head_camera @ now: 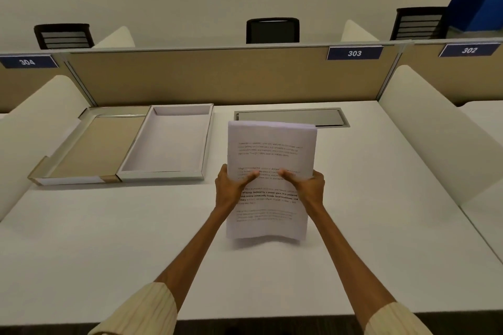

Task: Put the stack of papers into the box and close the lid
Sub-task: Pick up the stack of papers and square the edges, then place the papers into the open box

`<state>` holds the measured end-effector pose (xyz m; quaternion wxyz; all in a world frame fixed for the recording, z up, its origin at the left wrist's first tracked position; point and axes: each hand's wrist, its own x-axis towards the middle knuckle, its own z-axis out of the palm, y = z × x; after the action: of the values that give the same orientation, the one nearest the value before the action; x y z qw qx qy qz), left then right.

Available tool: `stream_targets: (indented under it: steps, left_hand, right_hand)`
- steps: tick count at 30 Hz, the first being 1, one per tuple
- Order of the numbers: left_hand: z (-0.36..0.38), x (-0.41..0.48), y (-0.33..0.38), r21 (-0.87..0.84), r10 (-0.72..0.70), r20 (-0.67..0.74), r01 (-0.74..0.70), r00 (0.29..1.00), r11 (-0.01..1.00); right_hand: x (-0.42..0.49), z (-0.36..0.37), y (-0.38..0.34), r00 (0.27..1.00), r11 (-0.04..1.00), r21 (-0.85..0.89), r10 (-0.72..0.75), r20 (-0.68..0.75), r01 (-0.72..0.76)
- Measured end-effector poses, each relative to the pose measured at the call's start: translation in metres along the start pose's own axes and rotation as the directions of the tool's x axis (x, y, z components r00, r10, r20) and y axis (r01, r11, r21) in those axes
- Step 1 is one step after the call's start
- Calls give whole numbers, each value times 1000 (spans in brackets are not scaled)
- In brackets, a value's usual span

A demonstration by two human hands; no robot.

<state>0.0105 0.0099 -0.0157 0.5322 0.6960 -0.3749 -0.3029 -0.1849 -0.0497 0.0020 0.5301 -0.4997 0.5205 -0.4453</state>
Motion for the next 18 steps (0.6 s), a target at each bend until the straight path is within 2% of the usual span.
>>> stream_targets:
  steps: [7,10,15,18]
  left_hand:
    - [0,0,5,139,-240,39,232,970,963]
    - [-3,-1,9,136,-333,33,325,942,936]
    - [-10,-2,10,107,-389,38,383,921,918]
    - [-20,2,12,82,-406,16,403,914,911]
  right_hand:
    - [16,-3,8,959,947,-163,284,24,-276]
    - [24,-6,8,925,923,-172,364,107,-343]
    - [30,-10,4,857,922,-86,384,342,-379]
    - [36,-4,1,822,925,-137,379,426,-355]
